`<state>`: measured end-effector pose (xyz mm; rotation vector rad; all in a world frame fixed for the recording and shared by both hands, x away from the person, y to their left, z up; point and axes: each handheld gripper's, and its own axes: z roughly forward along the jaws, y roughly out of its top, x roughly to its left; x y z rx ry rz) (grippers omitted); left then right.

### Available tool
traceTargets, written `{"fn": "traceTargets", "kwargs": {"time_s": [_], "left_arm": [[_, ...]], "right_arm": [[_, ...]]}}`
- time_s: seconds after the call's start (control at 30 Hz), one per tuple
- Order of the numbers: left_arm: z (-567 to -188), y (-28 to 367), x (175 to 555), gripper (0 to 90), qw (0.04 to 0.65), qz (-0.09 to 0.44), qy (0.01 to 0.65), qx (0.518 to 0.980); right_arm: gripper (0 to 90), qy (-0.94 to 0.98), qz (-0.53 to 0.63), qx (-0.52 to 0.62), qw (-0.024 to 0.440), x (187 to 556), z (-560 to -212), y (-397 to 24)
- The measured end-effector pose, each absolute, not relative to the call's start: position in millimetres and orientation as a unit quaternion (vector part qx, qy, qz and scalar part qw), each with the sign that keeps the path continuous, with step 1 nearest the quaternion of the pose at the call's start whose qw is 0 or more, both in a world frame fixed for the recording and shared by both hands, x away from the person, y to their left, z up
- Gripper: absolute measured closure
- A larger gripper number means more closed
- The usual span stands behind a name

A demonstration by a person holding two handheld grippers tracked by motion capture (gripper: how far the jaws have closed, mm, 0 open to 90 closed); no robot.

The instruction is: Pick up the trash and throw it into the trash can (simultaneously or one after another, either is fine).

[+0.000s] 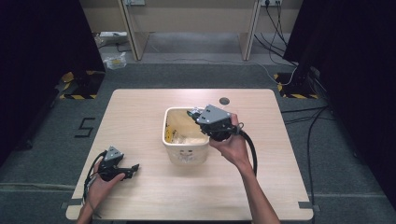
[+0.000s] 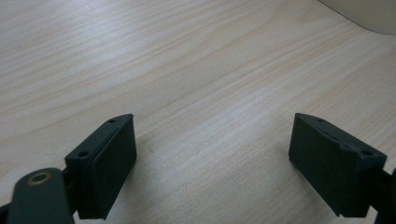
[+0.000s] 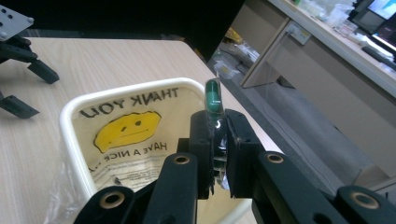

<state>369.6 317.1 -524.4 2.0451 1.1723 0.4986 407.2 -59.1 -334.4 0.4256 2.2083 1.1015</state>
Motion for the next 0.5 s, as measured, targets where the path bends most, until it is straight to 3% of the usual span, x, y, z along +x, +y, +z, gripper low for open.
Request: {"fn": "traceTargets", "kwargs": {"time_s": [0.5], "left_arm": [[-524,317,370,14.0,0.358,0.193,0.454,0.792]], "right_arm": [[82.8,0.866,0.398,0.136,0.271,413,-358,-26]]}}
